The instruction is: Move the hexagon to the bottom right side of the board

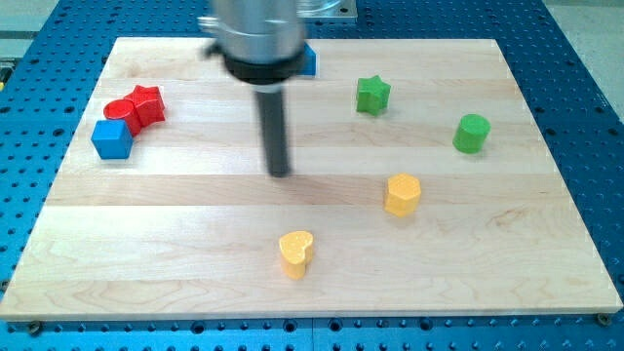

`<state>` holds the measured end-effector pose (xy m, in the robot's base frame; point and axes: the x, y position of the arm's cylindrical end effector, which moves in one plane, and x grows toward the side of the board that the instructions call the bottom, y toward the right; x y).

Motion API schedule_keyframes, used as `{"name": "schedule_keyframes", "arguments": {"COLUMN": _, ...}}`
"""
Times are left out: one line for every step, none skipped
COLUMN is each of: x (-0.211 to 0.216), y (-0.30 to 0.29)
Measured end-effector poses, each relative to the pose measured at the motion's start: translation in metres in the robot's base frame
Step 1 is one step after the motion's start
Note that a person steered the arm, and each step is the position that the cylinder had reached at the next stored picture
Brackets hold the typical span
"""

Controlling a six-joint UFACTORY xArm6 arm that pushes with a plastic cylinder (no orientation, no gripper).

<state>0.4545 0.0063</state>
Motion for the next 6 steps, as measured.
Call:
{"name": "schedule_keyframes", "arguments": {"x": 0.035, "y": 0.085}}
{"name": "schedule_keyframes", "arguments": {"x": 0.072, "y": 0.154}}
{"name": "schedule_keyframes", "arguments": {"x": 0.078, "y": 0.161}}
{"name": "schedule_keyframes", "arguments": {"x": 0.105, "y": 0.196}}
{"name": "schedule_keyframes", "arguments": {"x": 0.114, "y": 0.176}}
{"name": "schedule_keyframes", "arguments": {"x": 0.141, "y": 0.078}}
